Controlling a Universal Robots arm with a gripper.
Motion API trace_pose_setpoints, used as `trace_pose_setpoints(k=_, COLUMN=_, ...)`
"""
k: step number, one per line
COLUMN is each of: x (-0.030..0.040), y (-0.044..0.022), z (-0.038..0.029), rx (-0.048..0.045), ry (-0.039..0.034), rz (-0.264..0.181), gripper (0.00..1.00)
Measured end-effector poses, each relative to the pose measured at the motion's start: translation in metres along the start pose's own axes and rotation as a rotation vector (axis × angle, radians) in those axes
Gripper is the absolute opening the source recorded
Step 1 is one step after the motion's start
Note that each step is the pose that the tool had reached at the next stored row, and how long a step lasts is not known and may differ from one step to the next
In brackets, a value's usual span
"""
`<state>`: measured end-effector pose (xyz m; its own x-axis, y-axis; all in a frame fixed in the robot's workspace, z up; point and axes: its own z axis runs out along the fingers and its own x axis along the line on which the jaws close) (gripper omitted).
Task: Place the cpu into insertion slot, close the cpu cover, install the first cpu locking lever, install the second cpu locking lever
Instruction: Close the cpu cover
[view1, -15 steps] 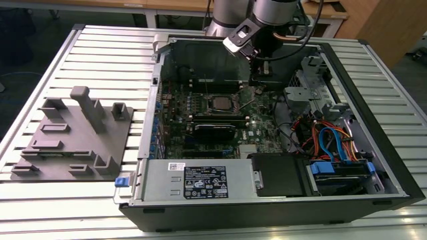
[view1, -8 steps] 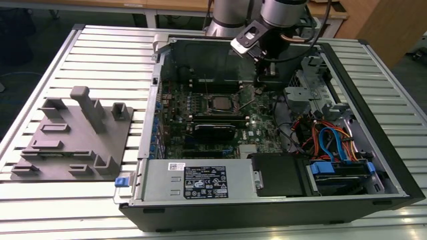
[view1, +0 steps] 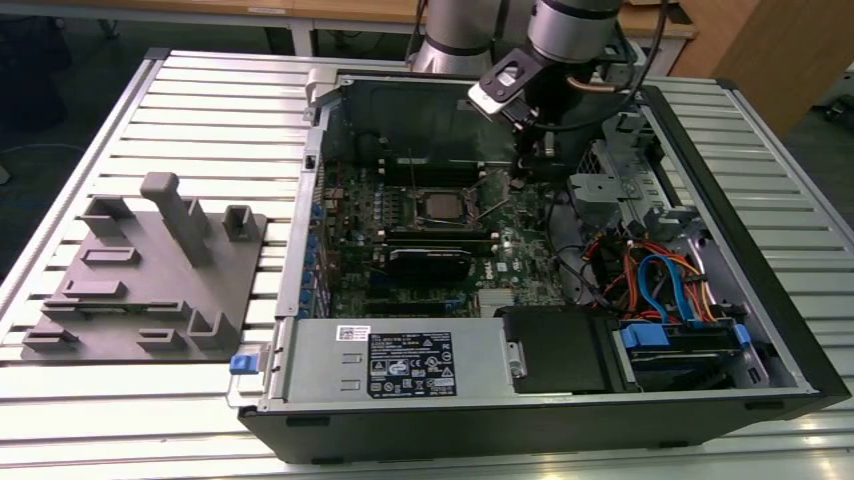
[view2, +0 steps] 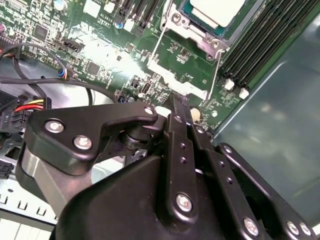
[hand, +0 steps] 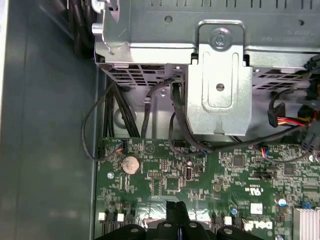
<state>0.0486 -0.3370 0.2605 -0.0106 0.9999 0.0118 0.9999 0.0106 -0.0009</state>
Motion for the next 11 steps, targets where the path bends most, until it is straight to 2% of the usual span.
trace_pose_setpoints(k=5, x=-0.0001, y=0.0054, z=0.0053, rx=0.0071, ry=0.0000, rz=0.000, gripper=0.10)
trace_pose_setpoints(k=11, x=-0.0002, y=0.0057, z=0.0071, rx=0.0082, ry=0.0000, rz=0.000, gripper=0.10)
